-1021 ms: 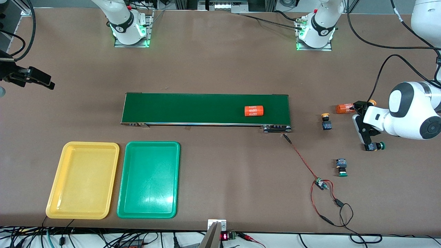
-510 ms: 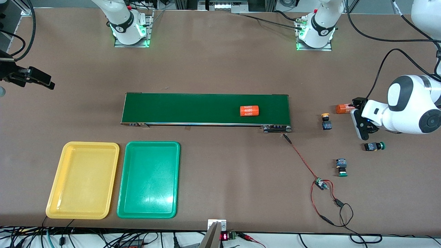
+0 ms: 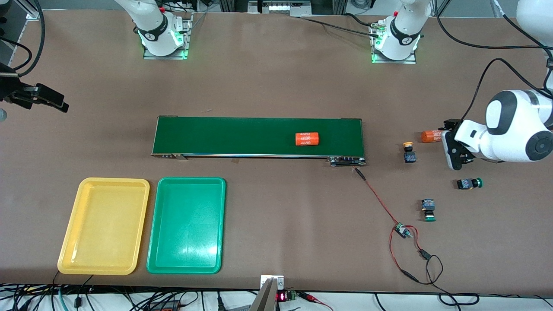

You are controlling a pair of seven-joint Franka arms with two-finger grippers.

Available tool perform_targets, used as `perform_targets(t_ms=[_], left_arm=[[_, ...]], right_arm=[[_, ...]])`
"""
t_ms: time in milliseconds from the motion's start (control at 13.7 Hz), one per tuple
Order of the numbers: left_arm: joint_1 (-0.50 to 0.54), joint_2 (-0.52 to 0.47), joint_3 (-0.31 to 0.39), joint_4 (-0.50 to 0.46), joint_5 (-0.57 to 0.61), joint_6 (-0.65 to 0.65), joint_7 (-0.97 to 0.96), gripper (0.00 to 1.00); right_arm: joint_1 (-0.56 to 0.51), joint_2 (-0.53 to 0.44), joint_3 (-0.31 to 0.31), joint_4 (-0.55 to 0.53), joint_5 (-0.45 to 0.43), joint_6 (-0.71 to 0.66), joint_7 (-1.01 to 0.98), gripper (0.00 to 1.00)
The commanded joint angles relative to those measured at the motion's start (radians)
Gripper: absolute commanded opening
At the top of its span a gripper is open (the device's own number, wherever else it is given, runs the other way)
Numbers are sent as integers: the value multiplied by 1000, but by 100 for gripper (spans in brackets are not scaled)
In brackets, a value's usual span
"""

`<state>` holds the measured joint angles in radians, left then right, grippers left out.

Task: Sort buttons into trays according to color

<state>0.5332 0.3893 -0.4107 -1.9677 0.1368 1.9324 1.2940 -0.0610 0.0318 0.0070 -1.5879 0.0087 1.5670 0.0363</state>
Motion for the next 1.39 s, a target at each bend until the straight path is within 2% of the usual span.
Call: perform_targets(t_ms=[0,365,583,948,1312], left_arm=[[57,-72,-11,-147,-25,118,80,100],[105,-113,-11,-278,-25,279,278,100],[126,-133,-11,-330,-25,307,286,100],[131,-135,-10,-421,-25,465,334,100],[146,-112,-8,-461,-23,591,364,100]], right_arm=[[-2,0,1,11,17,-1,-1,100],[-2,0,1,11,17,-1,-1,100],[-2,0,-1,11,17,-1,-1,100],[-2,0,1,11,17,-1,-1,100],[-2,0,1,11,17,-1,-1,100]])
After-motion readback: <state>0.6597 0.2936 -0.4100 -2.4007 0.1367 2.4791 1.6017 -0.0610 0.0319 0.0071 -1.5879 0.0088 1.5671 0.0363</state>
